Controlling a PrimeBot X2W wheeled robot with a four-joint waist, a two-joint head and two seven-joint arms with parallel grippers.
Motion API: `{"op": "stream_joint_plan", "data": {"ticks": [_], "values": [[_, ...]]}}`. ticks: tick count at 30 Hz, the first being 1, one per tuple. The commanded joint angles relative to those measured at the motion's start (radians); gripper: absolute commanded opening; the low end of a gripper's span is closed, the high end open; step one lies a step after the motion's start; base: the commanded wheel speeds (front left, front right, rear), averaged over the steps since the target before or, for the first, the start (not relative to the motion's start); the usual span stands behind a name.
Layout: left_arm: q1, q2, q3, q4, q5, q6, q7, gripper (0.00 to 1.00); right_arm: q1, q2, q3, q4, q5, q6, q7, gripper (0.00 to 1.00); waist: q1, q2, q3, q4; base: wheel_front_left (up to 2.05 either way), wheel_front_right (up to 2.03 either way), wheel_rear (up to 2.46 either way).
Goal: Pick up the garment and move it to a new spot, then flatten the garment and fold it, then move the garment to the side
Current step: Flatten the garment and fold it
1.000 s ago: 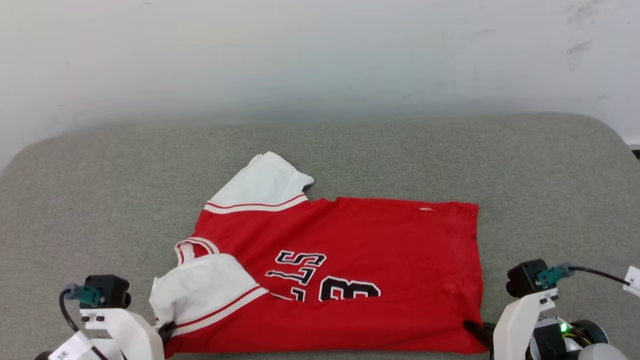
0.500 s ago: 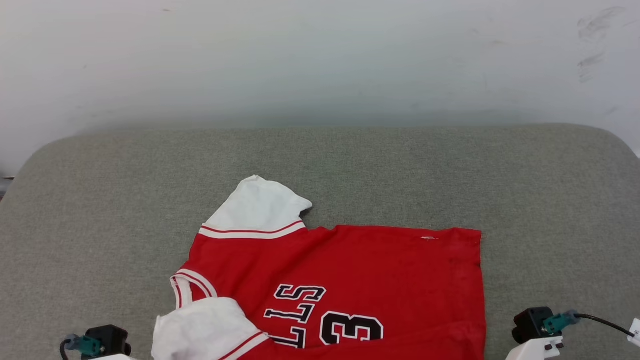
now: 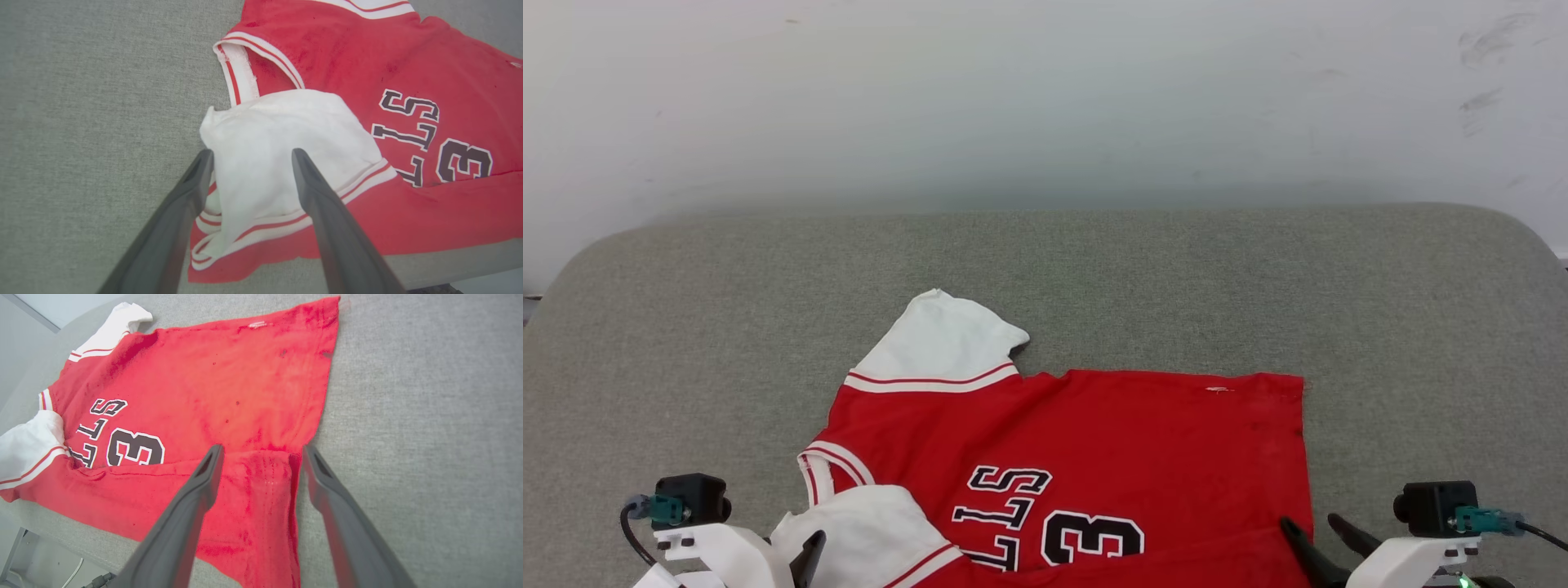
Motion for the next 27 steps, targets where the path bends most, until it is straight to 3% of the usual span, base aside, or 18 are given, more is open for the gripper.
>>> {"op": "stream_joint_plan", "data": {"ticks": [1,11,20,27], "values": [[-0.008,0.005,0.002,0.0,0.007,0.003,-0.006,1.0,-0.007,0.008,0.0,0.001,-0.009,0.0,-0.014,1.0,0.0,0.0,-0.001,-0.002,0.0,0.0,0.0],[-0.159,-0.005,-0.008,0.018,0.098,-0.004,-0.125,1.0,-0.095,0.048,-0.079,-0.018,-0.155,-0.001,-0.272,1.0,0.0,0.0,0.015,-0.029,0.0,0.0,0.0],[-0.391,-0.028,-0.005,0.126,0.177,-0.018,-0.261,1.0,-0.21,0.064,-0.049,-0.102,-0.199,-0.001,-0.336,1.0,0.0,0.0,0.158,-0.095,0.0,0.0,0.0],[-0.586,-0.012,-0.03,0.265,0.204,-0.082,-0.271,1.0,-0.286,0.072,-0.02,-0.124,-0.199,-0.001,-0.355,1.0,0.0,0.0,0.278,-0.147,0.0,0.0,0.0]]}}
